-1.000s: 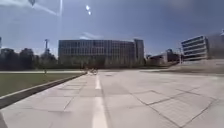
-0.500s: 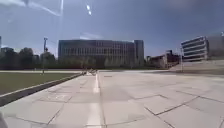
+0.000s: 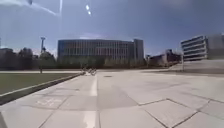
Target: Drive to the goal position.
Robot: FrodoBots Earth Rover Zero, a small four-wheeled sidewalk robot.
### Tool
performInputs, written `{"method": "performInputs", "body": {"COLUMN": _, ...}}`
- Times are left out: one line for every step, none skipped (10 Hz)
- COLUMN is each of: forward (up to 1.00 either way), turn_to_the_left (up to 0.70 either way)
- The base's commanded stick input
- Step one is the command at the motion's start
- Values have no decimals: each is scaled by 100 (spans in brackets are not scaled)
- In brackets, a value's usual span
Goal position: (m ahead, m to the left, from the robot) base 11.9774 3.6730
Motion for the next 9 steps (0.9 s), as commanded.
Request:
{"method": "performInputs", "body": {"forward": 70, "turn_to_the_left": -1}}
{"method": "performInputs", "body": {"forward": 70, "turn_to_the_left": -1}}
{"method": "performInputs", "body": {"forward": 70, "turn_to_the_left": -1}}
{"method": "performInputs", "body": {"forward": 70, "turn_to_the_left": -1}}
{"method": "performInputs", "body": {"forward": 70, "turn_to_the_left": -1}}
{"method": "performInputs", "body": {"forward": 70, "turn_to_the_left": 11}}
{"method": "performInputs", "body": {"forward": 70, "turn_to_the_left": 34}}
{"method": "performInputs", "body": {"forward": 70, "turn_to_the_left": 27}}
{"method": "performInputs", "body": {"forward": 70, "turn_to_the_left": 6}}
